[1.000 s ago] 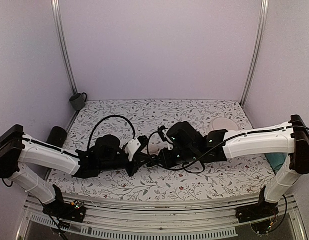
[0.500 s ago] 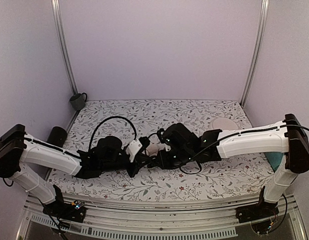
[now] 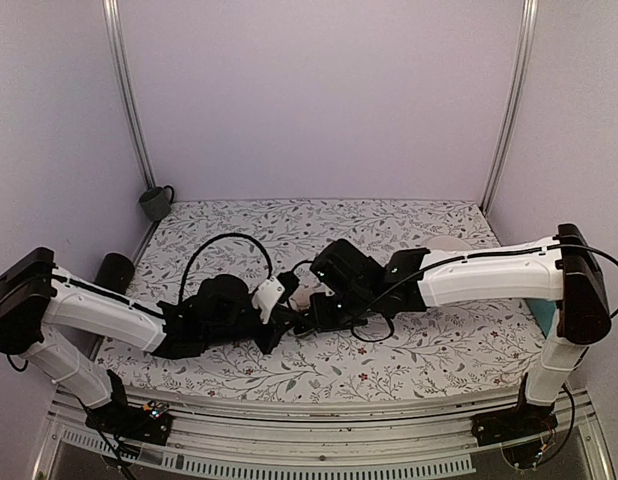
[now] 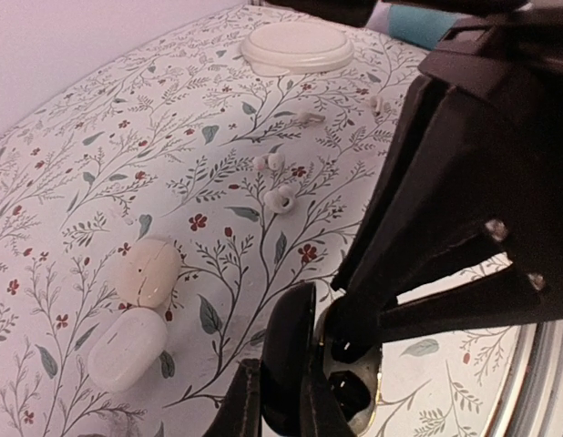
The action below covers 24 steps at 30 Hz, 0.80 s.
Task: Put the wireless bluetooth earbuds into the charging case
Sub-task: Adjust the right earbud in the right side groove of the charging case.
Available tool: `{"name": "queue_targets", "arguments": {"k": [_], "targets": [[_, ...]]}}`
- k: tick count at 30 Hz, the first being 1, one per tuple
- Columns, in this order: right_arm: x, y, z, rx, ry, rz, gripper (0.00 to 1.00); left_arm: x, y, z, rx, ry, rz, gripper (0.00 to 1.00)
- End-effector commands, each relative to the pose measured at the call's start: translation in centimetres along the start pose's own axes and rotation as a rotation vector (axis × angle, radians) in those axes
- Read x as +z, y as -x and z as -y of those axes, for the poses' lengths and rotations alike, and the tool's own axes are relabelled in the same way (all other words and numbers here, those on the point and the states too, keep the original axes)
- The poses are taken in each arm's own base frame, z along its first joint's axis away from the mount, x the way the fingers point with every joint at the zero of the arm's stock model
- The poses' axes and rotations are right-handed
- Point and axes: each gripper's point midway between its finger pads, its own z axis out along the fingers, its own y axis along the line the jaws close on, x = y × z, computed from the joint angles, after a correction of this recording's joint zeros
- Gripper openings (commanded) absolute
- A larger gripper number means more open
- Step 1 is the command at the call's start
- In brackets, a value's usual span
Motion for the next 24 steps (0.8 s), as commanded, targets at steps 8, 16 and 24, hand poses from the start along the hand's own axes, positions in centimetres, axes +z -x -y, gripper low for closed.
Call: {"name": "queue_targets", "arguments": {"k": [8,16,24], "targets": [[2.7,-0.2,1.4,0.258,-0.046,-0.101,0.04,1.4,1.3,-0.7,-0.142,0.16,0.035,0.0],[2.7,0.2,1.1,0.305,0.027,-0.126,0.17,1.3,1.0,-1.1,-0.153,0.195,0.046,0.0],[2.9,-0.1,-0.1,0.36,0.11,-0.142,0.26,1.9,0.9,-0.8,-0.175,0.183,0.047,0.0]]}}
